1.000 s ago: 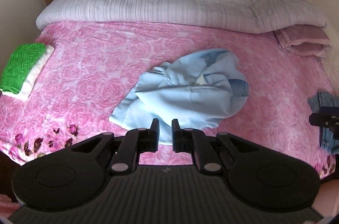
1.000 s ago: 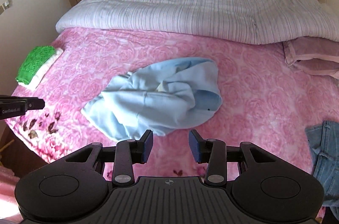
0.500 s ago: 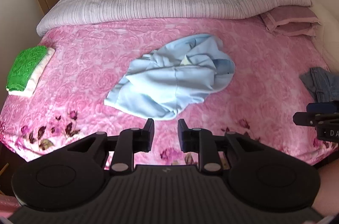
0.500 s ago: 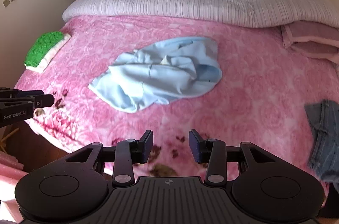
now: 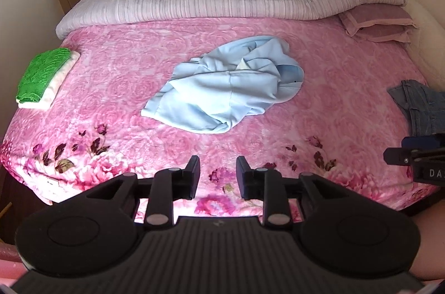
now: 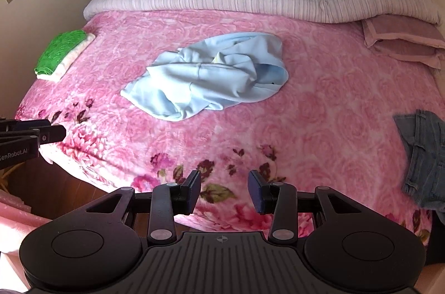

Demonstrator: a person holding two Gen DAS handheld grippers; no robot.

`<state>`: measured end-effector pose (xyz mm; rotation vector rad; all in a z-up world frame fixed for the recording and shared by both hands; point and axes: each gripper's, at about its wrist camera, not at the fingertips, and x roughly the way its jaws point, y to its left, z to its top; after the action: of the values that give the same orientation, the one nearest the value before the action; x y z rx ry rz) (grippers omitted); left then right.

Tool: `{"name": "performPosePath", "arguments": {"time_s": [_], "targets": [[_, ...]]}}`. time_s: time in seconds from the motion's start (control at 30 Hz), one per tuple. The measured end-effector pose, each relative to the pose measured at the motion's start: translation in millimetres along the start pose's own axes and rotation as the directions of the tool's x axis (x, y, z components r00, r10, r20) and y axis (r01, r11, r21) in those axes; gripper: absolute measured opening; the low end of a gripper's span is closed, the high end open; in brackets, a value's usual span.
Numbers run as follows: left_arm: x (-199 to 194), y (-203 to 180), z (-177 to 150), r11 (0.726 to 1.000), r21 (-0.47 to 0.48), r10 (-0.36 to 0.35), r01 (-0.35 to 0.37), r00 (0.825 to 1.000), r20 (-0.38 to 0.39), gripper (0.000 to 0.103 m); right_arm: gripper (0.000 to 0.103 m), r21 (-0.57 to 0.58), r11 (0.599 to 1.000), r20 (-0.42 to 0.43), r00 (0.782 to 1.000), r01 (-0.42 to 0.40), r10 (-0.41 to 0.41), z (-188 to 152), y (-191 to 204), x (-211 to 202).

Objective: Fold clothes
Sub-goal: 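Move both open grippers toward the crumpled light blue sweatshirt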

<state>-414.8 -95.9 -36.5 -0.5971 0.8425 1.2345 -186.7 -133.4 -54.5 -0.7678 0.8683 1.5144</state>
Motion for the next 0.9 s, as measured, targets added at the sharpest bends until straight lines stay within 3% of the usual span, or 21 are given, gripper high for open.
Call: {"name": "performPosePath", "arguments": {"time_s": [0.53,0.9], "targets": [[-15.5,17.8,-16.6,0.999,-0.028,0.022,-0.021,1.0,0.009,0.026,0.041,-0.007,1.0,0.049,0.999,-0.012,0.012,-10.7,11.8,-17.8],[10.7,42.3,16.1,0.999,-0.032,0.006,-0.006,1.0,0.022,0.027,0.041,0.092,0.995,0.045,0.998,0.036,-0.04,9.4,-8.3,-3.2]]}}
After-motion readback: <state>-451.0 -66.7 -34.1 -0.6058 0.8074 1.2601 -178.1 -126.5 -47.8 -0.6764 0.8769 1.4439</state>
